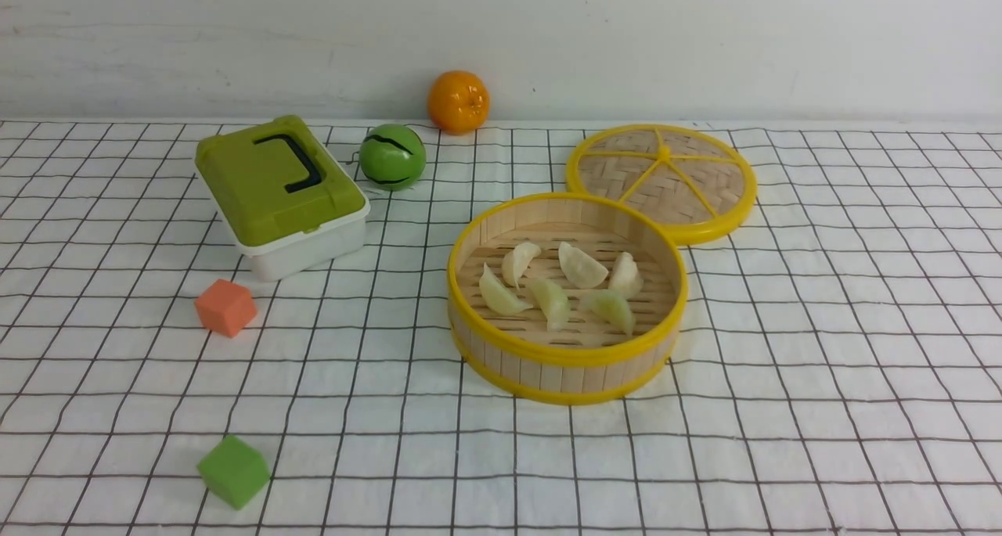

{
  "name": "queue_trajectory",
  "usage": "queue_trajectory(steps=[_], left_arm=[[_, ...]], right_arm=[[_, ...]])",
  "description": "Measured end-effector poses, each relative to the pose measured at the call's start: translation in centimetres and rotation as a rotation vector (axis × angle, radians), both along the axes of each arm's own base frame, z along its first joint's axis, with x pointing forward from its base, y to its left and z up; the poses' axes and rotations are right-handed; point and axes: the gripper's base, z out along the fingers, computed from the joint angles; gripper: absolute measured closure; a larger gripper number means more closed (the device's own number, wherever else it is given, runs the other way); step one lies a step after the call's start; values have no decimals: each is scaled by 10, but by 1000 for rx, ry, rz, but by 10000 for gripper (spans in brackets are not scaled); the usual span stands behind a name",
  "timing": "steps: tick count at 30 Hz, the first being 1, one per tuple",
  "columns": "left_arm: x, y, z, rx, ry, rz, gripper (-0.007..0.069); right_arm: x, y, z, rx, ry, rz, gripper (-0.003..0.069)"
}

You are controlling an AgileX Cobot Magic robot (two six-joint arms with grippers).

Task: Put the dumplings into the steamer on the table with the white tablecloth.

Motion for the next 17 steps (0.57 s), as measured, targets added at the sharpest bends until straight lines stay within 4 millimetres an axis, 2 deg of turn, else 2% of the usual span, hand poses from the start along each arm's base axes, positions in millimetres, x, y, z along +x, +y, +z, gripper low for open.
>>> queue_trajectory(steps=[17], left_arm=[[0, 0, 0, 0, 0, 0, 636]], right_arm=[[0, 0, 0, 0, 0, 0, 534]])
